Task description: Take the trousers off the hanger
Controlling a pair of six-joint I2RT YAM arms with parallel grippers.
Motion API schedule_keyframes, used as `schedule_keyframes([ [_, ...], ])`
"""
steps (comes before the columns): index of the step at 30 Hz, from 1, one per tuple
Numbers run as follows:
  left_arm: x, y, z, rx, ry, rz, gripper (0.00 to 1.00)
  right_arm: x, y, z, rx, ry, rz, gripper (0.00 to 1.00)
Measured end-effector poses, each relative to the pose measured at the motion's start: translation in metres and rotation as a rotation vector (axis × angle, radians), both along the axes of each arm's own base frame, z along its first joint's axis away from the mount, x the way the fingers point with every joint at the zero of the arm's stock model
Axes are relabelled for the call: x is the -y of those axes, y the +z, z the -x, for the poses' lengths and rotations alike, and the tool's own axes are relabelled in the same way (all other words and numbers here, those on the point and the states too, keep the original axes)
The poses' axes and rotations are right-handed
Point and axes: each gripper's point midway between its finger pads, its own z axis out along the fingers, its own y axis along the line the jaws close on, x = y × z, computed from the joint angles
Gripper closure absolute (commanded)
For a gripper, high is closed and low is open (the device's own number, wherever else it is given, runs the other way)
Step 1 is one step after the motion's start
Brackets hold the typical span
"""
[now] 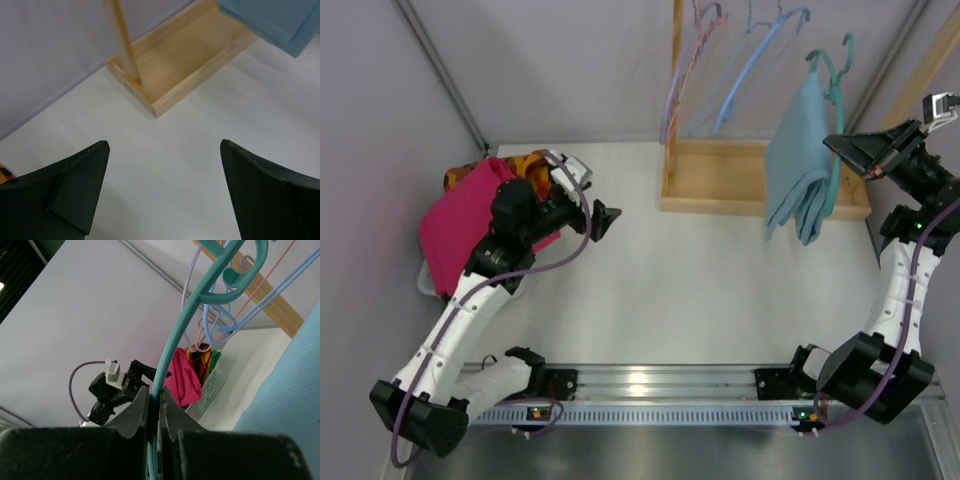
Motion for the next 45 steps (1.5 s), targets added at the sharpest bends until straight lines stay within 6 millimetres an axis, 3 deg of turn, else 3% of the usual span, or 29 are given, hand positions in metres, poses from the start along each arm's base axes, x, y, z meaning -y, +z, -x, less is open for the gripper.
schedule_keyframes([
  [10, 0.151, -0.009, 0.077, 0.187, -0.351, -0.044, 0.02, -0.025, -0.039, 0.042, -0.079, 0.003, -0.011, 1.0],
  [15, 0.227, -0.018, 0.097, 0.225, -0.398, 0.001, 0.02, -0.035, -0.053, 0.053, -0.132, 0.005, -0.02, 1.0],
  [19, 0.271, -0.027, 0.123, 0.27, -0.446, -0.002, 0.02, -0.038, -0.061, 0.057, -0.163, -0.004, -0.02, 1.0],
  [22, 0.302, -0.016, 0.136, 0.296, -0.475, 0.037, 0.03, -0.039, -0.066, 0.058, -0.184, -0.019, -0.019, 1.0],
  [27, 0.327, 0.013, 0.119, 0.358, -0.414, 0.121, 0.04, -0.042, -0.077, 0.062, -0.221, -0.041, -0.012, 1.0],
  [31, 0.341, 0.024, 0.103, 0.394, -0.361, 0.149, 0.1, -0.044, -0.086, 0.065, -0.263, -0.044, -0.012, 1.0],
  [36, 0.352, 0.02, 0.076, 0.395, -0.307, 0.147, 0.25, -0.042, -0.091, 0.063, -0.302, -0.064, -0.019, 1.0],
  [45, 0.355, 0.012, 0.056, 0.383, -0.305, 0.143, 0.25, -0.035, -0.089, 0.054, -0.284, -0.124, -0.013, 1.0],
])
